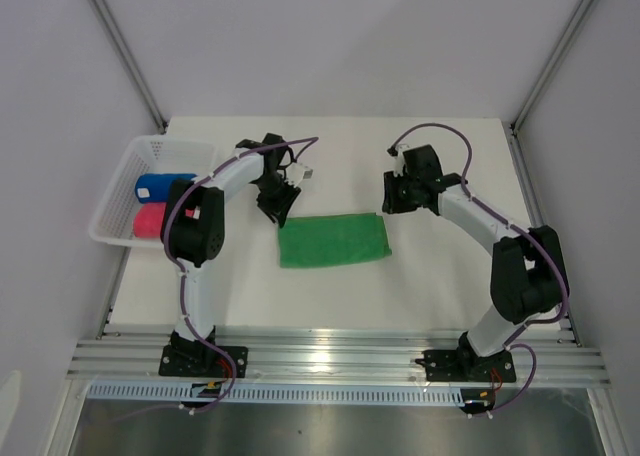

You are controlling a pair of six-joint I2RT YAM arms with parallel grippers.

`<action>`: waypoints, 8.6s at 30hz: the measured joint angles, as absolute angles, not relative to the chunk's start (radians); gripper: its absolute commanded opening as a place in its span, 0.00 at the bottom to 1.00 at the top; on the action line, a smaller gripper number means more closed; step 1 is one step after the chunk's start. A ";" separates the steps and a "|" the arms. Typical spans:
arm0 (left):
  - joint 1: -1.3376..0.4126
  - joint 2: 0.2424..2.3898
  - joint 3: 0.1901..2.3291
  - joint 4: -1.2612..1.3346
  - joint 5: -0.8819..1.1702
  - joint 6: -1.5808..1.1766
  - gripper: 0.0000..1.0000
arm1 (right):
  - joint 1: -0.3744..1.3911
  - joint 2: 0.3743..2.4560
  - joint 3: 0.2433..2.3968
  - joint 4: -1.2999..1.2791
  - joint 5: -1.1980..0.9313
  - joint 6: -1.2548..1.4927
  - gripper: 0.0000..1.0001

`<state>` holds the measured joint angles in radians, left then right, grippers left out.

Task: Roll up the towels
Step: Fold the towel, then roll the towel

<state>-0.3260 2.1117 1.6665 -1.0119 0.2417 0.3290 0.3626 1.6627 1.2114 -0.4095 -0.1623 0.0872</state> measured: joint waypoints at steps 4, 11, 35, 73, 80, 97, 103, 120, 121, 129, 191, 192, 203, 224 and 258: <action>-0.324 2.110 1.662 -1.007 0.239 0.321 0.36 | 0.363 1.634 1.156 -0.449 -0.138 0.162 0.34; -0.313 2.106 1.649 -1.004 0.233 0.318 0.36 | 0.392 1.529 1.067 -0.483 -0.088 0.256 0.15; -0.286 2.001 1.609 -0.977 0.198 0.315 0.46 | 0.384 1.810 1.082 -0.353 -0.245 0.369 0.00; -0.643 1.682 1.089 -0.603 0.225 1.419 0.63 | 0.346 1.072 0.740 0.028 -0.223 0.212 0.91; -0.643 1.748 1.057 -0.563 0.151 1.502 0.59 | 0.251 0.984 0.702 0.191 -0.167 0.144 0.89; -0.639 1.813 1.138 -0.577 0.130 1.328 0.01 | 0.252 1.085 0.698 0.141 -0.419 -0.299 0.84; -0.613 1.798 1.183 -0.643 0.247 1.172 0.01 | 0.304 1.255 0.699 0.060 -0.492 -0.720 0.79; -0.580 1.753 1.135 -0.669 0.318 1.043 0.00 | 0.684 1.528 0.653 0.107 -0.451 -1.184 0.79; -0.574 1.753 1.135 -0.672 0.327 1.036 0.00 | 0.686 1.527 0.642 0.127 -0.445 -1.179 0.79; -0.533 1.753 1.135 -0.683 0.385 1.002 0.01 | 0.649 1.252 0.495 0.141 -0.380 -1.129 0.81; -0.535 1.639 1.017 -0.719 0.502 1.039 0.56 | 0.721 1.475 0.602 0.117 -0.572 -0.832 0.00; -0.530 1.631 1.015 -0.715 0.505 1.039 0.56 | 0.715 1.473 0.602 0.123 -0.574 -0.817 0.00; -0.564 1.495 0.946 -0.653 0.497 1.100 0.74 | 0.684 1.461 0.603 0.147 -0.583 -0.660 0.00; -0.735 1.537 0.801 -0.447 0.372 1.215 0.62 | 0.701 1.380 0.554 0.169 -0.559 -0.494 0.49; -0.759 1.691 1.015 -0.654 0.360 1.163 0.01 | 0.485 1.039 0.639 -0.239 -0.566 -0.631 0.52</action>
<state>-0.7586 1.6913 1.0153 -0.6537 0.3599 1.1625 0.4850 1.0386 0.6392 -0.2390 -0.5659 -0.6308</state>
